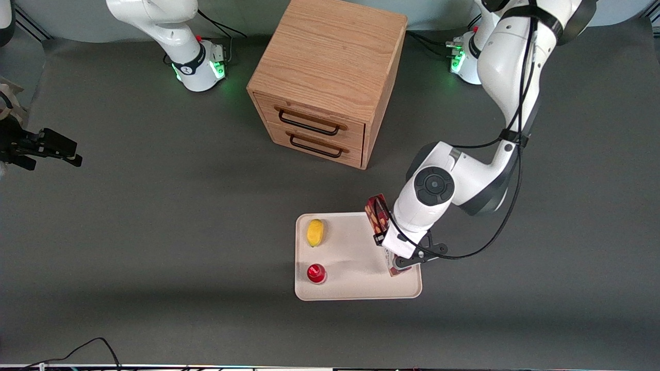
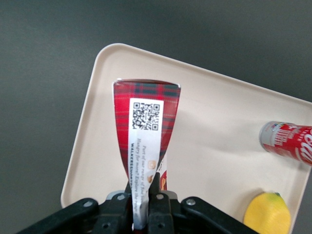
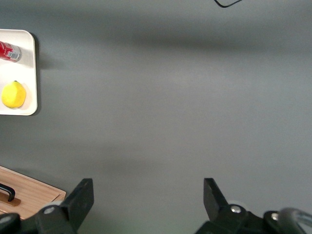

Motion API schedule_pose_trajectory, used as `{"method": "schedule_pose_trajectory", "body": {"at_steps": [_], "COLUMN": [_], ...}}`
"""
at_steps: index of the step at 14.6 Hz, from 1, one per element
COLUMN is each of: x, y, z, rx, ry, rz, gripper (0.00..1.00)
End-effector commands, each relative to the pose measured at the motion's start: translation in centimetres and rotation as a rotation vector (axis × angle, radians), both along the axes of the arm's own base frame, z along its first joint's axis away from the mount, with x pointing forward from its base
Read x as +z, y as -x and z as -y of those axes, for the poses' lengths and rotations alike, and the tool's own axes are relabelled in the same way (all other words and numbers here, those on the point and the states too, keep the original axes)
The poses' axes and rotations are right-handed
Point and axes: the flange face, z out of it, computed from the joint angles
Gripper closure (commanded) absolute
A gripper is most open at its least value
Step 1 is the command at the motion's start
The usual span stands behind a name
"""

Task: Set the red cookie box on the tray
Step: 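Carry the held box over the white tray beside the red can, then lower the box onto the tray and open the left gripper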

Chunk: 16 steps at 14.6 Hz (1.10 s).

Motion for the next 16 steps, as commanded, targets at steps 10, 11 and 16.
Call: {"method": "schedule_pose_trajectory", "body": {"at_steps": [10, 11, 16], "x": [-5.4, -4.5, 3.7], "y": [0.6, 0.2, -1.1], "z": [-2.0, -1.9, -1.4], "rx": [0.03, 0.032, 0.063], "ry": [-0.008, -0.018, -0.072], "rz": [0.046, 0.035, -0.065], "gripper": [0.0, 0.0, 0.0]}}
